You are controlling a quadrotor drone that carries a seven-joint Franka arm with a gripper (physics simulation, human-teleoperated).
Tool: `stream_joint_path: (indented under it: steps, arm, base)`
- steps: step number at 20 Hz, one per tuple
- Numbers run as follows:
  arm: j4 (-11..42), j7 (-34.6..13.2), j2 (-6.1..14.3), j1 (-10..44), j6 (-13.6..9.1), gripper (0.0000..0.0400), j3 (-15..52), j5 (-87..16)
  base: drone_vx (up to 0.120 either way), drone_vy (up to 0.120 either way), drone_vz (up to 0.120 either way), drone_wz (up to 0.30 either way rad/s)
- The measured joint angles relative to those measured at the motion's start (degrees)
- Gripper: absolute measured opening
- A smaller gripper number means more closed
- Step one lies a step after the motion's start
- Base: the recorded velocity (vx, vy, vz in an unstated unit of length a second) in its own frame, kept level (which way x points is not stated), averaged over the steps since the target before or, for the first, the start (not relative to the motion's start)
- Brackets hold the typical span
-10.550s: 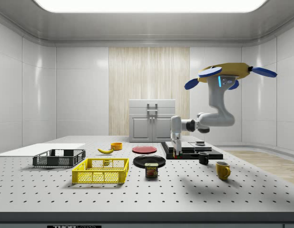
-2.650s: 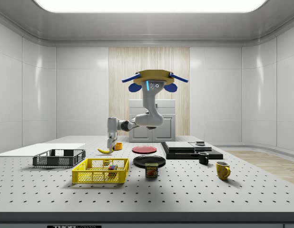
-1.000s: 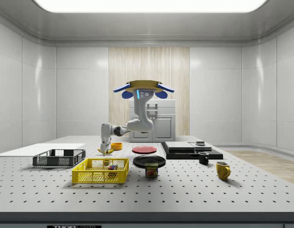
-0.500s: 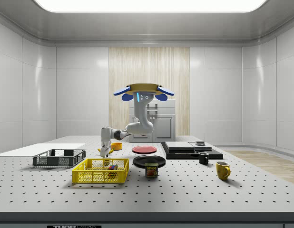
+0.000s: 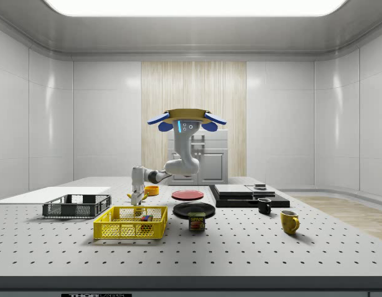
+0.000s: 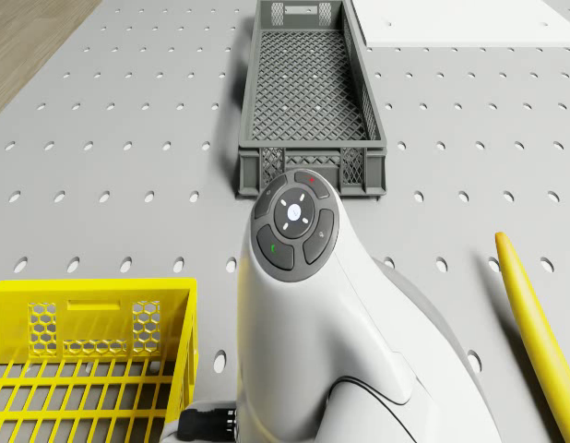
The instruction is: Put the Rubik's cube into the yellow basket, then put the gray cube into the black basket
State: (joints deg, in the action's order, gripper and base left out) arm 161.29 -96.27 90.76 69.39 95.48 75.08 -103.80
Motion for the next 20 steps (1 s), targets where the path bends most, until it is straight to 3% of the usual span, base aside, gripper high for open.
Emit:
stream_joint_path:
  steps: [8,13,20]
  arm:
    - [-0.54,0.18,-0.23,0.16,0.57,0.04,-2.09,-2.01]
    - [-0.63,0.24,-0.41,0.15,0.54,0.0297,-2.44,-2.4]
    - [-0.65,0.3,-0.65,0.09,0.36,0.0258,-2.59,-2.61]
  base:
    - [0.0,0.0,0.0,0.0]
    - [0.0,0.0,0.0,0.0]
    - [0.0,0.0,0.0,0.0]
